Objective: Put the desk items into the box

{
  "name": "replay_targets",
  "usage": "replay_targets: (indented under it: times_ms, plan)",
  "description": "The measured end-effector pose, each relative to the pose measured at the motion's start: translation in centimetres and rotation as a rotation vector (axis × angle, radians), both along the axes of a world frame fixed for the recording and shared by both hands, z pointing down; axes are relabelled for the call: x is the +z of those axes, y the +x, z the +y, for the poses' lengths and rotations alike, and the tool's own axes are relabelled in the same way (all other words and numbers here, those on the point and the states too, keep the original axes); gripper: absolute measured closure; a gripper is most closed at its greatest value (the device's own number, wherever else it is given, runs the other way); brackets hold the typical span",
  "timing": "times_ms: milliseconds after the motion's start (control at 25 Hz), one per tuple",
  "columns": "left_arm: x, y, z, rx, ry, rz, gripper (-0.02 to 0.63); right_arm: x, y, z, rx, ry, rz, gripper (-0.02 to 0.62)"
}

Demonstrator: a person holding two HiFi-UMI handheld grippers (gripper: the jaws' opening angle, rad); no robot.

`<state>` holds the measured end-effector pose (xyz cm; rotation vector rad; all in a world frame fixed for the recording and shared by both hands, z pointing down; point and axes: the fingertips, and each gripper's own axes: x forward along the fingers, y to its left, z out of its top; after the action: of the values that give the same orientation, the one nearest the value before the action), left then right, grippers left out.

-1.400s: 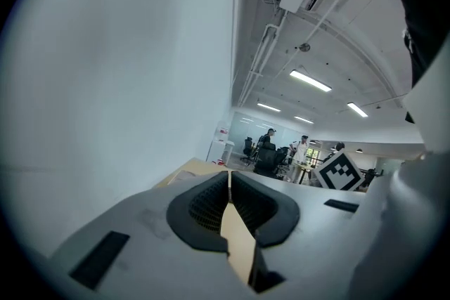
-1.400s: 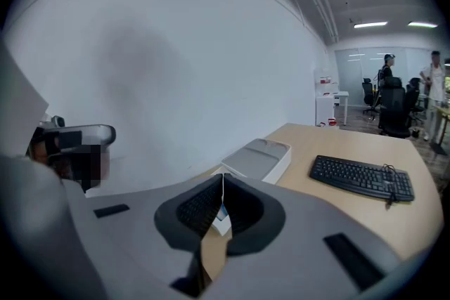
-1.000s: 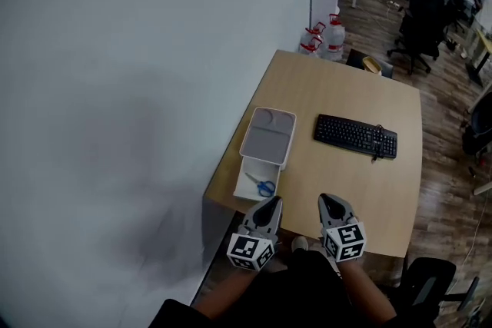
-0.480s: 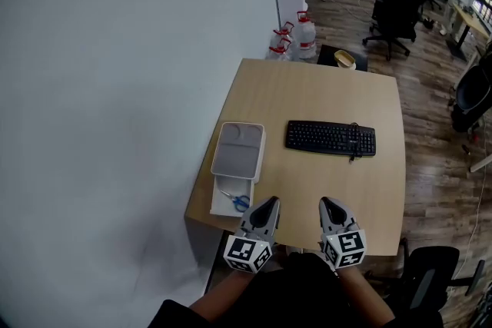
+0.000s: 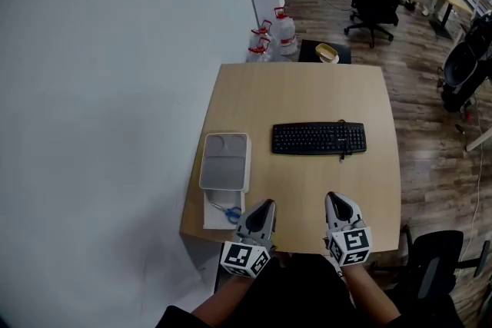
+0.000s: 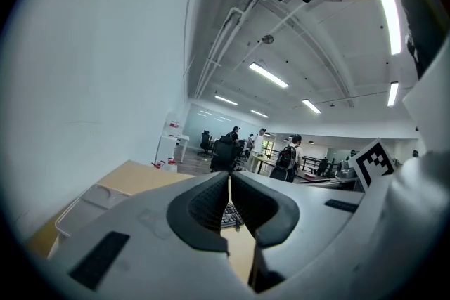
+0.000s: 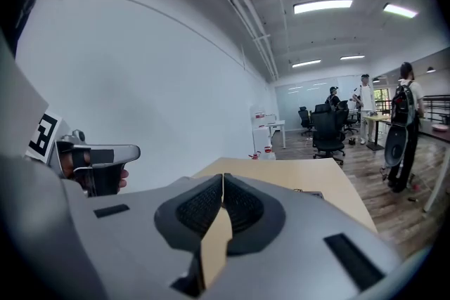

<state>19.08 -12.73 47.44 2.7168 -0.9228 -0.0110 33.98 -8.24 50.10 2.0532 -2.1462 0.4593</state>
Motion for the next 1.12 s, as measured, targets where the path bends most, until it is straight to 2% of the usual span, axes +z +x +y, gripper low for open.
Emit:
replay_targets:
  times_ms: [240, 440, 920, 1120]
  plan:
    - [-0.6, 0.1, -1.9, 0.026, -0.018, -0.034, 0.584, -1.1, 0.3, -0.3, 0.111, 0.002, 0.015, 0.532]
    - [-1.5, 0.0, -3.3, 0.056, -0.007, -0.020, 0.584, -2.7, -0.1, -1.0, 0.154, 0.023, -0.003, 0.532]
    - [-2.1, -0.7, -5.6, 0.104, 0.029, 0.006, 0.584, -3.3, -2.3, -2.0, 0.184, 0.009, 0.098, 0.535]
    - [-1.7, -1.6, -6.4, 0.102, 0.009, 0.009, 0.584, -4.1, -3.6, -2.8, 0.161, 0.020, 0.170, 0.535]
